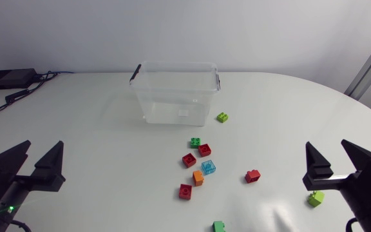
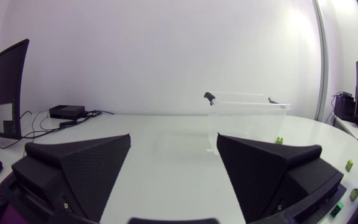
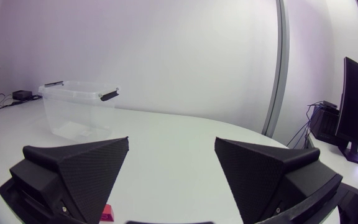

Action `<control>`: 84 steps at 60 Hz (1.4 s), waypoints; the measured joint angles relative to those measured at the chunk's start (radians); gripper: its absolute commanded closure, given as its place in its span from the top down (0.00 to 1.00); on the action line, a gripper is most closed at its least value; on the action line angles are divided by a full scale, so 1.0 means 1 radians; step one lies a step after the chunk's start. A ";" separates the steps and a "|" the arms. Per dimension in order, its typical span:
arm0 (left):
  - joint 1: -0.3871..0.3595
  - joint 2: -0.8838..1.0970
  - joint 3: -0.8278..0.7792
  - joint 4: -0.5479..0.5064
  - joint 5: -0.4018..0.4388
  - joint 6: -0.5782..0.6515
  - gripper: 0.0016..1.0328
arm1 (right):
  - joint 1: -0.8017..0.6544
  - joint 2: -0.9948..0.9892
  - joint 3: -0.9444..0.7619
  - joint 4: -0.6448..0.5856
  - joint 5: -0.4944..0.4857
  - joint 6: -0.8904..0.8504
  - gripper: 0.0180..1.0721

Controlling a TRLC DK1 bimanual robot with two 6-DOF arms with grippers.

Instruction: Place the duplo bricks in the container

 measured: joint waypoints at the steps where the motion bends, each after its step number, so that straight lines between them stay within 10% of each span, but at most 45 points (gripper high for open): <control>1: -0.002 0.012 0.011 -0.003 -0.001 0.000 0.93 | 0.000 0.019 0.010 0.003 0.000 0.000 0.95; 30: -0.097 0.765 0.554 -0.378 -0.002 -0.037 0.93 | 0.017 0.643 0.496 -0.219 -0.023 0.000 0.95; 51: -0.335 1.194 0.883 -0.694 0.002 0.013 0.91 | 0.052 0.916 0.663 -0.517 -0.068 0.000 0.95; 84: -0.525 1.655 1.128 -0.829 0.208 -0.054 0.88 | 0.210 1.168 0.694 -0.555 -0.166 0.038 0.95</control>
